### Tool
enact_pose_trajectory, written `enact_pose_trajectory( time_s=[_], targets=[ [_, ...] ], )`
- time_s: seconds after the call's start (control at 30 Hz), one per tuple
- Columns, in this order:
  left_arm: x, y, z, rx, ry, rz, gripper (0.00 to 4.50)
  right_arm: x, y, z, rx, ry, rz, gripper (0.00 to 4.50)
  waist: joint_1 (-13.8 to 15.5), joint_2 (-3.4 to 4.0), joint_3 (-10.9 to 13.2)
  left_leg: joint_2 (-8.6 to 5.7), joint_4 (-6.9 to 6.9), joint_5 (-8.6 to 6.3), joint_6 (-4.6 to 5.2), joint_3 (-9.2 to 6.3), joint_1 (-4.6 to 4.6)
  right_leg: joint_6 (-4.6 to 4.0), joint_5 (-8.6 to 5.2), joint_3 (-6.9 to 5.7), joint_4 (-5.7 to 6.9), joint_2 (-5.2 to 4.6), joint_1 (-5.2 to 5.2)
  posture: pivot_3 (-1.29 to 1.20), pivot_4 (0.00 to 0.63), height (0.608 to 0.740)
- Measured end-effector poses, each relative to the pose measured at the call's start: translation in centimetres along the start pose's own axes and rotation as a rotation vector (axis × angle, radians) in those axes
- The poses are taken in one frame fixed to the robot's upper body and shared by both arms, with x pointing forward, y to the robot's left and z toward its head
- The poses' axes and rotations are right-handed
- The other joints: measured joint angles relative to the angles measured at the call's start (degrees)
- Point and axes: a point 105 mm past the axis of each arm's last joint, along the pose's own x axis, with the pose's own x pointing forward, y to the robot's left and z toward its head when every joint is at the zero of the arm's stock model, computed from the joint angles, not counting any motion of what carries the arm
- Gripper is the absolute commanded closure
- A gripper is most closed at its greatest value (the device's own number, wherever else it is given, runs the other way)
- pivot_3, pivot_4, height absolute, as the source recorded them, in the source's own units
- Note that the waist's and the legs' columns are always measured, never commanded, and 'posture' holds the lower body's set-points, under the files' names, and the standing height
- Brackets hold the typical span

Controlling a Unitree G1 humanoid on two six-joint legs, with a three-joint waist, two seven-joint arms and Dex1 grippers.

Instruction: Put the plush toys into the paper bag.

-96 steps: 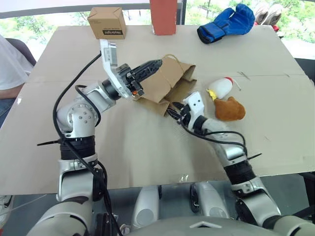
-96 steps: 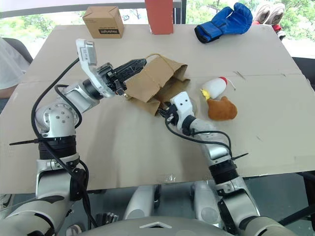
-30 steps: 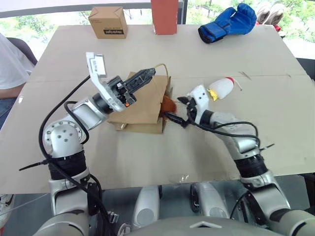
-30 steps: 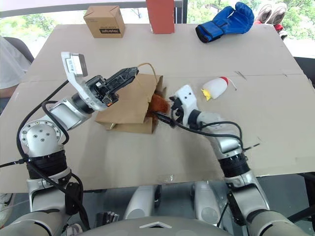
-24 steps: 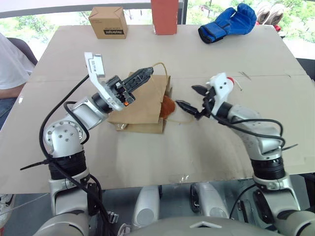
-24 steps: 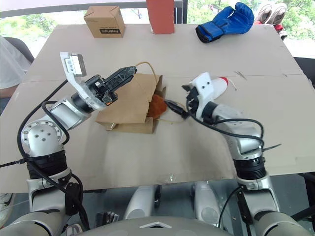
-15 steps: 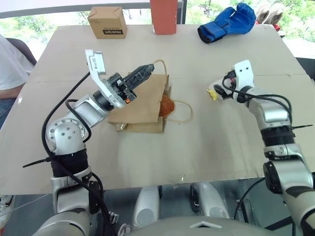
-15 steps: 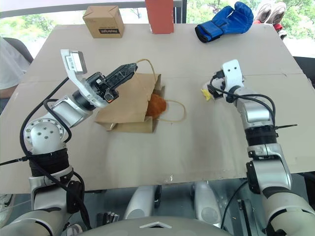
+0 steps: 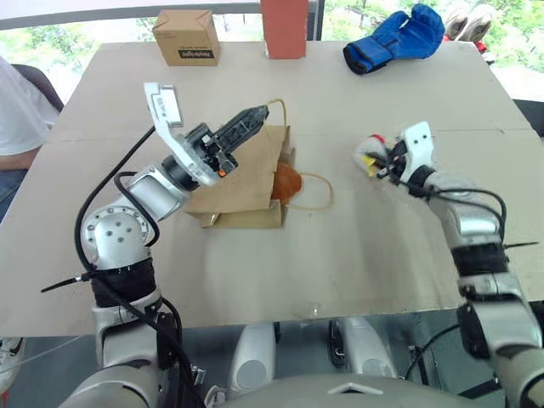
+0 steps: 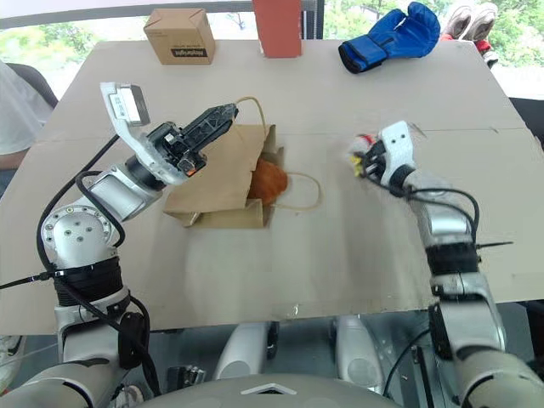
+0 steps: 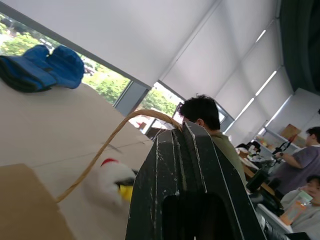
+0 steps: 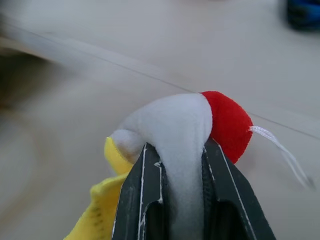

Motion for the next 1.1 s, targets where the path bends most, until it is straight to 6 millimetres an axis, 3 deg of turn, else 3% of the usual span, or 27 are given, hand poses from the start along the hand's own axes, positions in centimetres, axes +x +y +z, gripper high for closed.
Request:
enact_pose_trajectory(
  time_s=[0.07,0.17,0.33,0.4,0.57,0.6,0.8,1.0,1.07,1.1],
  targets=[
    [0.4,-0.3,-0.1,-0.004,0.006,-0.02,4.5,0.7,3.0,2.0,-0.012,-0.052,0.108,4.5,-0.4,0.0,0.0,0.0,0.01,0.01,-0.01,-0.05,0.07,-0.01,-0.01,-0.01,0.06,0.03,0.0,0.0,0.15,0.74],
    [1.0,-0.6,0.0,-0.01,0.004,-0.043,4.5,2.0,7.0,3.4,-0.012,-0.086,0.24,4.5,-0.4,0.0,0.0,0.01,0.04,0.02,-0.02,-0.14,0.11,-0.03,-0.02,-0.04,0.09,0.08,0.03,0.0,0.15,0.74],
    [2.0,-1.2,-0.8,-0.039,0.025,-0.085,4.5,5.2,11.0,0.9,-0.049,0.018,0.366,4.5,-0.1,-0.01,0.0,-0.02,0.1,0.02,-0.02,-0.06,0.06,-0.02,0.0,0.03,0.01,0.06,0.03,0.0,0.15,0.74],
    [2.2,-1.4,-1.3,-0.061,0.04,-0.104,4.5,6.7,12.3,0.8,-0.085,0.027,0.418,4.5,-0.1,-0.01,0.0,-0.01,0.1,0.02,-0.02,-0.07,0.04,-0.02,0.0,0.03,0.01,0.06,0.02,0.0,0.15,0.74],
    [2.4,-2.1,-1.7,-0.075,0.06,-0.135,4.5,8.4,13.4,1.5,-0.127,-0.006,0.487,4.5,0.3,-0.01,0.0,-0.01,0.08,0.02,-0.03,-0.12,0.03,-0.02,0.0,-0.02,0.03,0.07,0.02,0.0,0.15,0.74],
    [2.2,-2.1,-1.7,-0.069,0.066,-0.127,4.5,8.4,13.9,1.1,-0.107,0.001,0.524,3.51,0.3,-0.01,0.0,-0.01,0.08,0.02,-0.03,-0.11,0.02,-0.02,0.0,-0.02,0.02,0.07,0.02,0.0,0.15,0.74],
    [1.1,-1.8,-1.7,-0.037,0.097,-0.098,4.5,7.9,13.9,0.2,-0.096,0.014,0.574,0.73,0.3,-0.01,0.0,0.0,0.08,0.01,-0.03,-0.11,0.06,-0.04,-0.01,-0.02,0.05,0.07,0.02,0.0,0.15,0.74],
    [-0.8,-1.0,-1.3,0.009,0.118,-0.044,4.5,4.9,11.9,-0.5,-0.085,0.044,0.484,0.73,0.4,-0.01,0.0,0.0,0.08,0.01,-0.04,-0.08,0.04,-0.05,-0.02,-0.01,0.04,0.04,0.01,0.0,0.15,0.74],
    [-1.4,-0.9,-0.4,0.036,0.101,-0.041,4.5,2.6,10.3,-0.1,-0.045,0.064,0.391,0.73,0.6,0.0,0.0,0.0,0.07,0.01,-0.04,-0.1,0.02,-0.16,-0.08,-0.05,0.04,0.03,0.01,0.0,0.15,0.74],
    [-1.5,-0.8,-0.2,0.04,0.095,-0.037,4.5,2.3,10.1,0.0,-0.042,0.063,0.381,0.73,0.6,0.0,0.0,0.0,0.07,0.01,-0.04,-0.08,0.03,-0.2,-0.1,-0.04,0.03,0.03,0.01,0.0,0.15,0.74]
  ],
)
